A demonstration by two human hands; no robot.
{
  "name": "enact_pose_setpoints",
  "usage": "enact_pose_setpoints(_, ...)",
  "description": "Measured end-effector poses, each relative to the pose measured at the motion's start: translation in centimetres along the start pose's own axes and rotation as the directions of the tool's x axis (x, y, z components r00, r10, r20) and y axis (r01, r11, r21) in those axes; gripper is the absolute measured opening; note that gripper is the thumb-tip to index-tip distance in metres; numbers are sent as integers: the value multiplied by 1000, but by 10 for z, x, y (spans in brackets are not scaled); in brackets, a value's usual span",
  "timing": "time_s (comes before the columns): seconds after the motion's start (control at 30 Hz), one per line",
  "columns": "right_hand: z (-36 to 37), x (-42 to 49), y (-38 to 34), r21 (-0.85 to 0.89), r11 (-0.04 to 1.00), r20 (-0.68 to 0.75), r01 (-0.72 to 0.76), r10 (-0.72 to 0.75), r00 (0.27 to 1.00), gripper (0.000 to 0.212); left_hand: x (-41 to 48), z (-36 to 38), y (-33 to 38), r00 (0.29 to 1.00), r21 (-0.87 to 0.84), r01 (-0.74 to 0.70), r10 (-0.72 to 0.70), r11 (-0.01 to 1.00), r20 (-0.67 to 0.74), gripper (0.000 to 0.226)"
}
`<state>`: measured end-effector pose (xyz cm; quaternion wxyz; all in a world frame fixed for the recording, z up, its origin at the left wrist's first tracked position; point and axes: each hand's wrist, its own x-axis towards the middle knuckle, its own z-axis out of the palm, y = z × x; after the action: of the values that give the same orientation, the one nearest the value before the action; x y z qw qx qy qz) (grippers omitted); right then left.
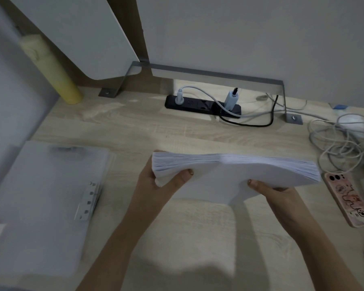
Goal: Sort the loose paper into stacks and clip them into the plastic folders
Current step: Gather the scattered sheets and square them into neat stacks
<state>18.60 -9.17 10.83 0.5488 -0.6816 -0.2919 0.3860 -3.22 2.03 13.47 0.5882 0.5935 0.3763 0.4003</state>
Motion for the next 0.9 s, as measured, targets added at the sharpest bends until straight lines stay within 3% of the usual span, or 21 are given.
enact_pose_setpoints(0.1, -2, -1, -3, -18, 1000, 34, -6, 7, 999, 24, 5, 0, 43, 948, 275, -317, 312, 908, 60, 32)
enact_pose_setpoints(0.13, -3, -1, -5, -16, 1000, 49, -10, 11, 999, 24, 8, 6, 56, 899, 426, -429, 420, 797, 122, 34)
enact_pose_setpoints(0.17, -3, -2, -6, -11, 1000, 63, -13, 14, 998, 24, 12, 15, 65, 839, 588, -522, 497, 618, 223, 38)
enact_pose_setpoints(0.23, -2, -2, -10, 21, 1000, 89, -16, 14, 996, 28, 18, 38, 70, 750, 749, -613, 481, 250, 453, 49)
enact_pose_setpoints(0.27, -2, -2, -11, 33, 999, 98, -12, 9, 995, 29, 19, 49, 69, 749, 762, -623, 415, 176, 516, 53)
enact_pose_setpoints(0.37, -1, -2, -14, 74, 997, 119, -2, -7, 993, 32, 20, 65, 64, 745, 756, -646, 299, 103, 596, 39)
enact_pose_setpoints(0.5, -1, -1, -12, 116, 993, 125, -1, -13, 992, 40, 25, 65, 64, 742, 746, -657, 270, 110, 614, 31)
enact_pose_setpoints(0.67, -8, 3, -2, 71, 994, 167, -77, 65, 984, 43, 40, 66, 73, 682, 669, -731, 182, 135, 708, 19)
enact_pose_setpoints(0.8, -21, 3, 15, -20, 981, 119, -194, 195, 974, 42, 46, 48, 85, 802, 711, -589, 172, 384, 572, 30)
enact_pose_setpoints(0.9, -43, 2, 21, -73, 981, 18, -181, 183, 983, 78, 55, 25, 90, 887, 688, -436, 148, 581, 437, 17)
